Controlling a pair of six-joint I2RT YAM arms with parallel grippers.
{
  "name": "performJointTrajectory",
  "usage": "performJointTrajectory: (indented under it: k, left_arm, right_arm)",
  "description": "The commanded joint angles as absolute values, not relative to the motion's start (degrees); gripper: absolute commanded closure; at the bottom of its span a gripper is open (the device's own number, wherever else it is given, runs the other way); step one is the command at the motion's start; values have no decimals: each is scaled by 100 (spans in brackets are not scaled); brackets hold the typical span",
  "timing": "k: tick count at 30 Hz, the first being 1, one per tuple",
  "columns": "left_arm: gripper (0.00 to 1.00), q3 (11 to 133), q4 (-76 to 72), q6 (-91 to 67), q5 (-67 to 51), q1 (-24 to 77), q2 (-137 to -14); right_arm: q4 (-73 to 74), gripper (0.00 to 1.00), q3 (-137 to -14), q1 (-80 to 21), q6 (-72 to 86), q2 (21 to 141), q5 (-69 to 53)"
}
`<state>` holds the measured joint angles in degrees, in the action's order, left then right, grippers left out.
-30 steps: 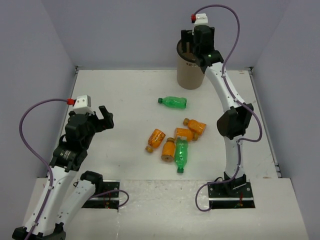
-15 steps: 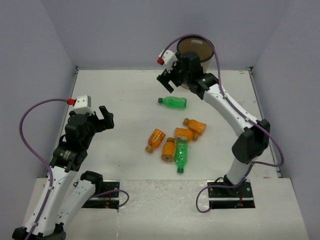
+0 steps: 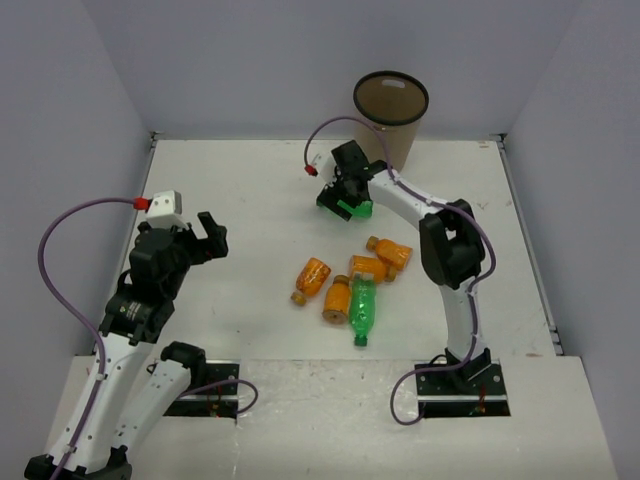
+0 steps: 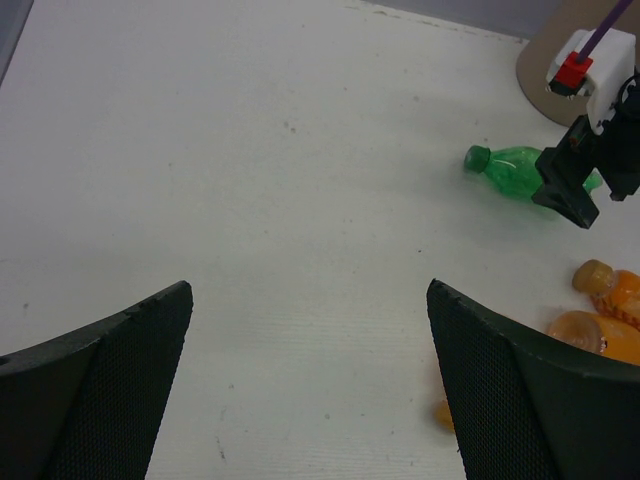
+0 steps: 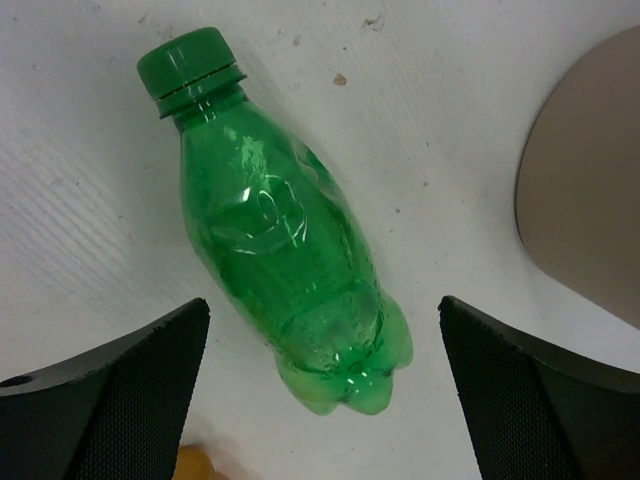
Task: Put the plastic bottles in the bin
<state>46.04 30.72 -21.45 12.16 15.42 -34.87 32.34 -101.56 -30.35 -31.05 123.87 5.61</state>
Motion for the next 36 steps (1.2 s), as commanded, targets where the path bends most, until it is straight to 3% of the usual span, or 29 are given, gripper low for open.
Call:
performJointTrajectory:
  k: [1,3,4,6,7,9,13,16,20,24,28,32,36]
  left_arm:
    - [0,4562,2839,-2021,1160,1556,-3472]
    - [0,4562,2839,-2021,1160,1556,-3463]
    - [0,4562,2839,-2021,1160,1556,-3463]
    - [0,4553,2839,-2021,1160,1556,-3454]
    - [0,4561,2839,-2021,1160,1556,-3454]
    - [0,4562,2839,-2022,1160,1556,-3454]
    - [0,4562,2839,-2022,1143,1556,-3480]
    - [0,4562,2839,-2021,1134,1556,-3507]
    - [0,4562,2839,-2021,1151,1556,-3498]
    - [0,4562,2839,-2022,1125,1556,-3524]
    - [0,4562,2839,-2030,1116,1556,-3524]
    - [0,4553,2839,-2030,1125,1556,-3516]
    - [0,4553,2839,-2030,1116,1556,-3551]
  right_arm:
    - [3374,3,-10450,-3041,-3296,12664,625]
    - [3682,10,-10642,-3041,-3270,12858,467]
    - [3770,21,-10713,-3041,-3261,12919,353]
    - [3990,32,-10845,-3041,-3226,13025,238]
    - [4016,45,-10863,-3041,-3226,13025,150]
    - [3929,53,-10828,-3059,-3208,12930,141]
    - [3491,83,-10740,-3181,-3182,12499,18]
    - [2877,92,-10574,-3269,-3085,11902,-351]
    - [1979,92,-10257,-3278,-2541,10823,-642]
    - [1293,93,-10686,-3094,-1735,10521,182]
    - [1213,91,-11573,-2559,-1161,10871,1088]
    - [1546,90,-12844,-2189,-1081,11494,1187]
    - [1731,82,-13683,-1917,-1326,12320,1485]
